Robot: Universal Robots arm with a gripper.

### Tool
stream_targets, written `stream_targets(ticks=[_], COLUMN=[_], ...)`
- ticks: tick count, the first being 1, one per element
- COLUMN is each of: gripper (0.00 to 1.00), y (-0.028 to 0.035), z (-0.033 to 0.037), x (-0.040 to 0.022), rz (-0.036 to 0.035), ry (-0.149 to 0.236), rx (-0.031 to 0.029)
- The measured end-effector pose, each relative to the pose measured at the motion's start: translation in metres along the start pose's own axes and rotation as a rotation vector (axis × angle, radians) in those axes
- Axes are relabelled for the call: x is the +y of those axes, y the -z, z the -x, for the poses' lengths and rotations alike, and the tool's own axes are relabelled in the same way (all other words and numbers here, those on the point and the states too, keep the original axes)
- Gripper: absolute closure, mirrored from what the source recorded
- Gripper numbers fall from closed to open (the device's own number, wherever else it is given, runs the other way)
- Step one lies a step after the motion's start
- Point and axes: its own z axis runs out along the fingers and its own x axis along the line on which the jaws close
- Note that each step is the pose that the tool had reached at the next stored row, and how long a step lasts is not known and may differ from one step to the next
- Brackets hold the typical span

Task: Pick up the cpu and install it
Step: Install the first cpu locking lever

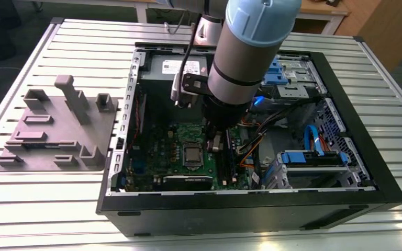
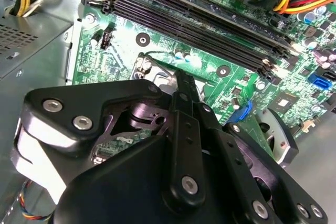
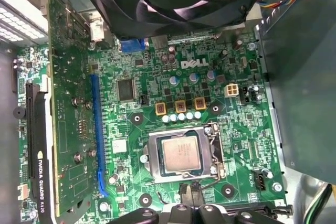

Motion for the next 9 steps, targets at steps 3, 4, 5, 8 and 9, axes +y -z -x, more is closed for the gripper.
stream_targets(ticks=[3, 4, 5, 8, 9], gripper=[0.9, 0.9, 0.9, 0.9, 0.9], y=[-0.001, -0.0012, -0.0014, -0.0018, -0.0019], z=[-0.0012, -0.0019, -0.0024, -0.0044, -0.0052], x=[-0.0003, -0.0004, -0.0005, -0.0009, -0.0009], rz=[-0.0001, -0.0002, -0.0002, -0.0004, -0.0004], ry=[0.0, 0.0, 0.0, 0.0, 0.0], rx=[0.0009, 0.0013, 0.0016, 0.0026, 0.003])
